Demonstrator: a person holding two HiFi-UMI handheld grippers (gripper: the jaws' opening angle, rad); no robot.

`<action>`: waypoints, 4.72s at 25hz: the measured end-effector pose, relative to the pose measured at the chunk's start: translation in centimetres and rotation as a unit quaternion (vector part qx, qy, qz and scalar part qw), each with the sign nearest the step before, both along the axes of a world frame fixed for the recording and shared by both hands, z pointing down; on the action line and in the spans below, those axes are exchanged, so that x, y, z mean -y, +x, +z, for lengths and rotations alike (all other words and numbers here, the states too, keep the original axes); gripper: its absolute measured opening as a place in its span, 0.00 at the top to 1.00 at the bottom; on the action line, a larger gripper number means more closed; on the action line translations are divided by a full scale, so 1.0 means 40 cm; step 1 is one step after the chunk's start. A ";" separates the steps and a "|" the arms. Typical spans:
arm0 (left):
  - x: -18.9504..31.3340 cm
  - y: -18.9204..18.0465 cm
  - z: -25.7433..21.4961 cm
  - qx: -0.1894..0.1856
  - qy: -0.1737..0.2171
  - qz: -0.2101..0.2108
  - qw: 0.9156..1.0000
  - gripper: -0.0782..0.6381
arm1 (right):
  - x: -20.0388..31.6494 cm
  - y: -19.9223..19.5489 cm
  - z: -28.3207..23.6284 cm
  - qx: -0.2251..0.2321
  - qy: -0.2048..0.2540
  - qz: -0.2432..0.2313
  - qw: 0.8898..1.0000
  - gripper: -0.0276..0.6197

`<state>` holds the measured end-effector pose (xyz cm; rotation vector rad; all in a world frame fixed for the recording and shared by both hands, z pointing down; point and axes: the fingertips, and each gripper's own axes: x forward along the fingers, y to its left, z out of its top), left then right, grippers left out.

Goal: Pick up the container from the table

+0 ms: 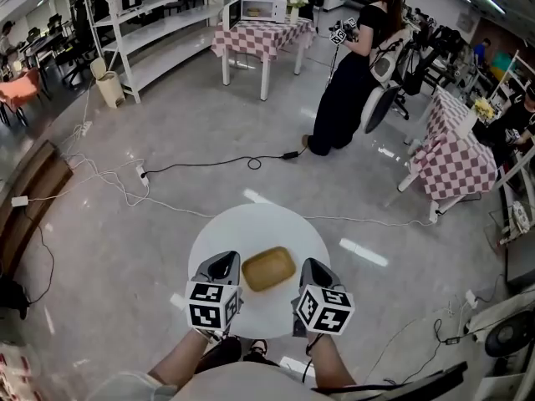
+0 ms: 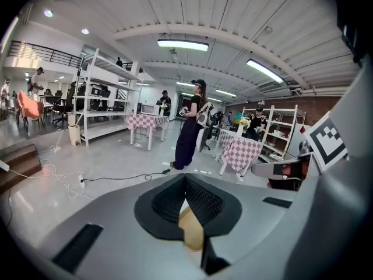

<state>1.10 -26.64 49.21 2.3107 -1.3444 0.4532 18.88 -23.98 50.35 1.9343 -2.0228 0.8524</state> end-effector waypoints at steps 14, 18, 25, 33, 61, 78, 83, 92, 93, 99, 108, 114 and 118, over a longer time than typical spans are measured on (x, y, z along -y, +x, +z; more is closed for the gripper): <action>-0.041 -0.017 0.155 0.013 -0.077 0.022 0.997 0.87 | -0.042 -0.019 0.124 -0.001 -0.067 0.010 0.998 0.92; -0.057 -0.011 0.200 0.018 -0.094 0.032 0.995 0.87 | -0.059 -0.020 0.166 0.000 -0.085 0.011 0.996 0.92; -0.077 -0.013 0.269 0.029 -0.122 0.043 0.991 0.87 | -0.085 -0.037 0.229 0.006 -0.111 0.009 0.994 0.92; -0.110 -0.014 0.335 0.035 -0.152 0.047 0.987 0.87 | -0.108 -0.049 0.297 0.018 -0.139 0.006 0.990 0.92; -0.101 -0.070 0.401 0.019 -0.171 0.034 0.985 0.87 | -0.095 -0.047 0.366 0.028 -0.153 0.045 0.987 0.89; -0.081 -0.105 0.439 0.020 -0.186 0.016 0.982 0.87 | -0.055 -0.032 0.413 0.026 -0.171 0.050 0.984 0.76; -0.075 -0.118 0.455 0.020 -0.193 0.011 0.981 0.87 | -0.038 -0.036 0.427 0.026 -0.176 0.049 0.983 0.76; -0.066 -0.142 0.472 0.023 -0.200 0.005 0.979 0.87 | -0.028 -0.042 0.451 0.029 -0.189 0.049 0.980 0.76; -0.065 -0.144 0.474 0.024 -0.201 0.003 0.979 0.87 | -0.027 -0.042 0.454 0.030 -0.191 0.049 0.980 0.76; -0.058 -0.148 0.477 0.023 -0.202 -0.002 0.979 0.87 | -0.022 -0.035 0.459 0.026 -0.194 0.052 0.979 0.81; -0.061 -0.164 0.490 0.023 -0.203 -0.004 0.979 0.87 | -0.021 -0.032 0.469 0.014 -0.200 0.058 0.978 0.84; -0.051 -0.162 0.488 0.021 -0.198 -0.001 0.980 0.87 | -0.016 -0.027 0.469 0.006 -0.206 0.059 0.977 0.86; -0.045 -0.155 0.478 0.020 -0.197 0.003 0.980 0.87 | -0.020 -0.026 0.464 0.010 -0.211 0.060 0.976 0.87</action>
